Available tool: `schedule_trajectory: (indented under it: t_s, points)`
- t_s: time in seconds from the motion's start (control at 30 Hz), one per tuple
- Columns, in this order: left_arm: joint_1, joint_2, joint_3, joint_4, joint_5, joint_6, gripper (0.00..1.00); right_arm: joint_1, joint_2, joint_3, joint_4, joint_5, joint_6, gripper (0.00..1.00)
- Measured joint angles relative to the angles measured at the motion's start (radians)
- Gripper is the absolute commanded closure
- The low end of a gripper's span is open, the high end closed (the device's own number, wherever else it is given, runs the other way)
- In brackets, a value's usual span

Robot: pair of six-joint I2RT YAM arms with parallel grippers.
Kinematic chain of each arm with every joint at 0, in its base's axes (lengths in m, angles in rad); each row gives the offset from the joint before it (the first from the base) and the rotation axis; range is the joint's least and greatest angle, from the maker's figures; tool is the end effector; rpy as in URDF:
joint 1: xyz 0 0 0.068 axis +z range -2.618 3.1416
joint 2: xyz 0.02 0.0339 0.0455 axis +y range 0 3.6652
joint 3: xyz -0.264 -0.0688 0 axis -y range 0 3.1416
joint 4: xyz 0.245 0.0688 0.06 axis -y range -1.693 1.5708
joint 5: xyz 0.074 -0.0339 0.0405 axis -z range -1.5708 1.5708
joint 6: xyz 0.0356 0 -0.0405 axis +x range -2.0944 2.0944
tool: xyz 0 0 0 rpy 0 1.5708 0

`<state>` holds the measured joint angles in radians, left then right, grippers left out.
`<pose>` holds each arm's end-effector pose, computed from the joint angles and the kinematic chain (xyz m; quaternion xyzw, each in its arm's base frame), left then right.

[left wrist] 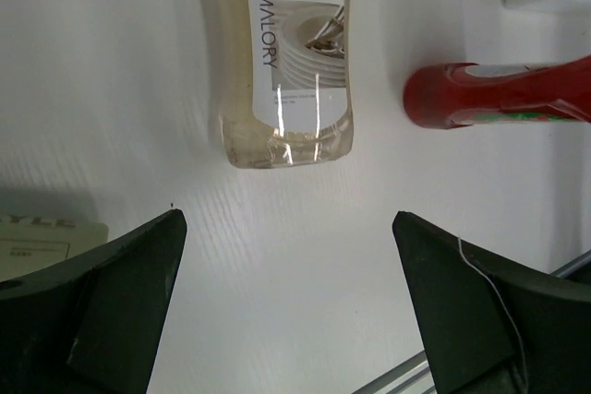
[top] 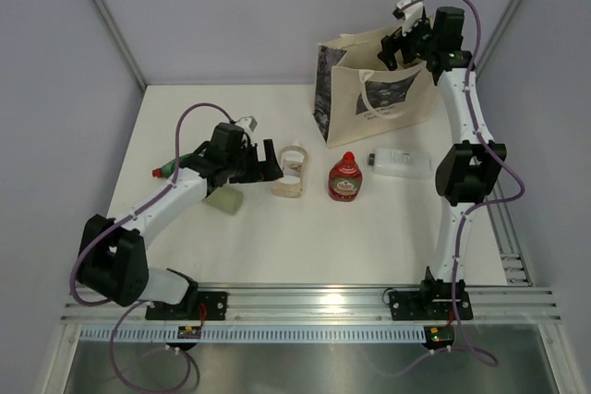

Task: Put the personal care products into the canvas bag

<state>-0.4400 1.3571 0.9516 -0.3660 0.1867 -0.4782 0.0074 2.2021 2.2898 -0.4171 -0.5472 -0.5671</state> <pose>0.2604 -0.1299 0.2540 0.0187 0.9177 -0.2487 0.3092 0.5133 0.0223 0.3741 -0.3726 0.7066 0.0566 0.5989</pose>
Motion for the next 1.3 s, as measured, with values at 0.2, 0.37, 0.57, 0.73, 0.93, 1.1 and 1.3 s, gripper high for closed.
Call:
schedule_trajectory:
  t_s: [0.2, 0.37, 0.57, 0.73, 0.93, 1.1, 1.3]
  points:
    - [-0.064, 0.231, 0.184, -0.018, -0.097, 0.019, 0.01, -0.016, -0.032, 0.074, -0.186, -0.050, 0.031, 0.01]
    - [-0.144, 0.424, 0.359, -0.071, -0.215, 0.027, 0.01, -0.045, -0.233, -0.064, -0.293, -0.163, 0.055, 0.00]
    - [-0.209, 0.656, 0.566, -0.198, -0.370, 0.025, 0.01, -0.061, -0.579, -0.382, -0.314, -0.313, 0.094, 0.00]
    - [-0.234, 0.812, 0.696, -0.298, -0.451, -0.030, 0.01, -0.057, -0.706, -0.568, -0.307, -0.405, 0.143, 0.01]
    - [-0.241, 0.826, 0.716, -0.317, -0.485, -0.053, 0.45, -0.057, -0.710, -0.656, -0.311, -0.456, 0.212, 0.01]
    - [-0.238, 0.774, 0.633, -0.251, -0.477, -0.051, 0.97, -0.057, -0.713, -0.646, -0.303, -0.520, 0.264, 0.01]
    - [-0.154, 0.554, 0.317, -0.118, -0.304, -0.048, 1.00, -0.017, -0.714, -0.633, -0.290, -0.570, 0.320, 0.00]
